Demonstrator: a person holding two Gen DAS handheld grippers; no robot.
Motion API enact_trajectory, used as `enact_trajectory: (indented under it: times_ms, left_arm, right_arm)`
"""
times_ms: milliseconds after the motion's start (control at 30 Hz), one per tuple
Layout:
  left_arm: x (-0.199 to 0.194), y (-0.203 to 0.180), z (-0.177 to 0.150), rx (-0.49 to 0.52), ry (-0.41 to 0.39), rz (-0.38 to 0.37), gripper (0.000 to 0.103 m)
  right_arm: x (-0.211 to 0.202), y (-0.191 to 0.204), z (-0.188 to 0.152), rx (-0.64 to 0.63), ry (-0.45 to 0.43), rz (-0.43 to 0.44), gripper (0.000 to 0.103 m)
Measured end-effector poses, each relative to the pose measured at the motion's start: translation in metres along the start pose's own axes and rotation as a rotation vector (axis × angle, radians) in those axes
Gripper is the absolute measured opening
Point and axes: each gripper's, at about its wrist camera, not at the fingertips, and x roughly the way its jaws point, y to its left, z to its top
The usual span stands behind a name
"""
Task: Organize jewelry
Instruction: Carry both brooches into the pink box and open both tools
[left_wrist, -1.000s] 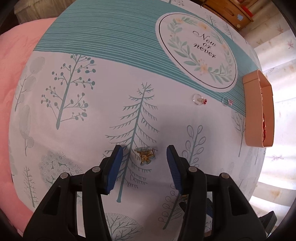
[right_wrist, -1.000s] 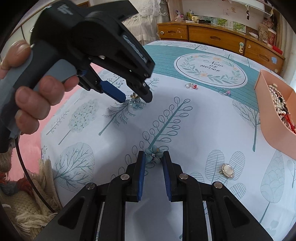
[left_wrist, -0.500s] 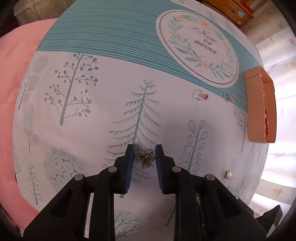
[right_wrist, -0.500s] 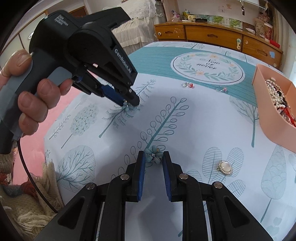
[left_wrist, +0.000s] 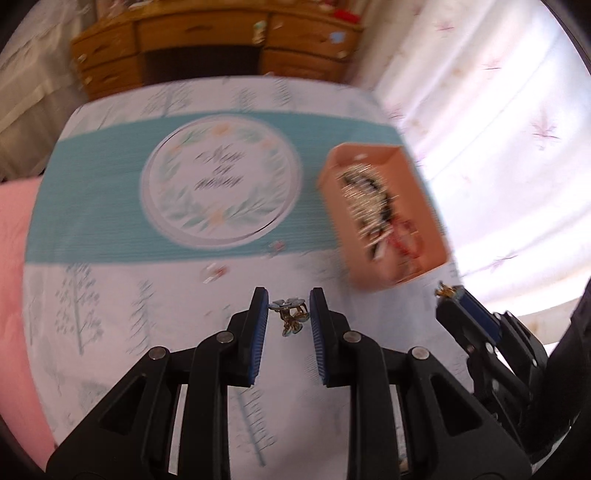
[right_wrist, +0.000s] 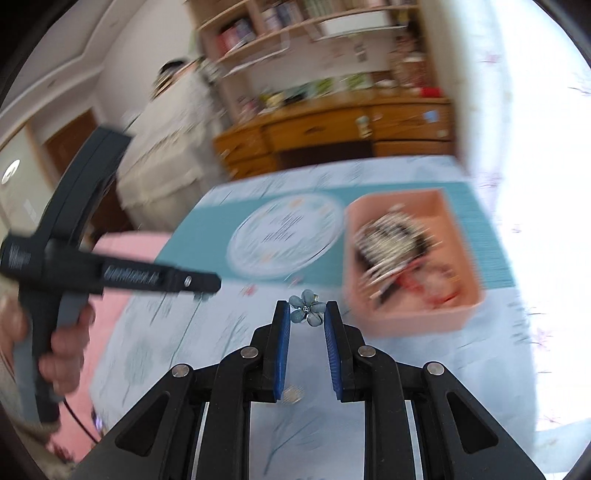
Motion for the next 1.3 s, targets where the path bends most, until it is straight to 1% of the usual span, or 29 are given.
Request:
enact_trajectory:
  times_ms: [67,200,300,433,500,567,700,767,800,833,900,1000,1133,1267,1300]
  left_arm:
    - [0.0,-0.021,0.014,0.035,-0.038,-0.026,0.02]
    - [0.004,-0.049,0.033,0.07,-0.055,-0.107,0.02]
    - [0.018,-0.066,0.038,0.094,-0.034,-0.151,0.02]
    - [0.048,-0.077,0.041,0.095,0.041,-0.175,0.02]
    - [0.056,-0.077,0.04,0.096,0.055,-0.174,0.02]
    - [0.059,-0.076,0.039,0.105,0.046,-0.161,0.02]
    - [0.06,-0.076,0.039,0.115,0.04,-0.157,0.02]
    - [0.061,-0.077,0.039,0.114,0.044,-0.157,0.02]
    - [0.061,-0.077,0.039,0.115,0.046,-0.158,0.02]
    - [0.062,-0.077,0.039,0.115,0.049,-0.161,0.02]
    - [0.064,-0.079,0.04,0.12,0.053,-0.162,0.02]
    - [0.069,-0.084,0.038,0.134,0.063,-0.163,0.02]
    - [0.076,-0.09,0.037,0.154,0.081,-0.157,0.02]
    - [0.08,-0.098,0.034,0.201,0.101,-0.173,0.021]
    - [0.08,-0.1,0.033,0.213,0.104,-0.172,0.022]
  right_arm:
    - [-0.008,-0.018,0.015,0.049,-0.023,-0.039,0.019]
    - [-0.015,-0.051,0.037,0.146,-0.035,-0.103,0.019]
    - [-0.016,-0.071,0.046,0.194,-0.026,-0.107,0.019]
    - [-0.007,-0.086,0.046,0.236,0.012,-0.106,0.019]
    - [0.001,-0.092,0.045,0.252,0.035,-0.104,0.019]
    - [0.01,-0.094,0.042,0.252,0.056,-0.107,0.019]
    - [0.036,-0.088,0.037,0.242,0.103,-0.084,0.019]
    - [0.047,-0.084,0.034,0.232,0.124,-0.073,0.022]
    - [0.05,-0.083,0.033,0.23,0.126,-0.077,0.027]
    - [0.052,-0.081,0.032,0.227,0.124,-0.082,0.029]
    - [0.051,-0.081,0.029,0.229,0.113,-0.094,0.034]
    - [0.048,-0.083,0.028,0.232,0.102,-0.098,0.034]
    - [0.038,-0.087,0.023,0.235,0.093,-0.132,0.034]
    - [0.032,-0.091,0.017,0.243,0.093,-0.15,0.034]
    - [0.03,-0.092,0.015,0.244,0.096,-0.152,0.034]
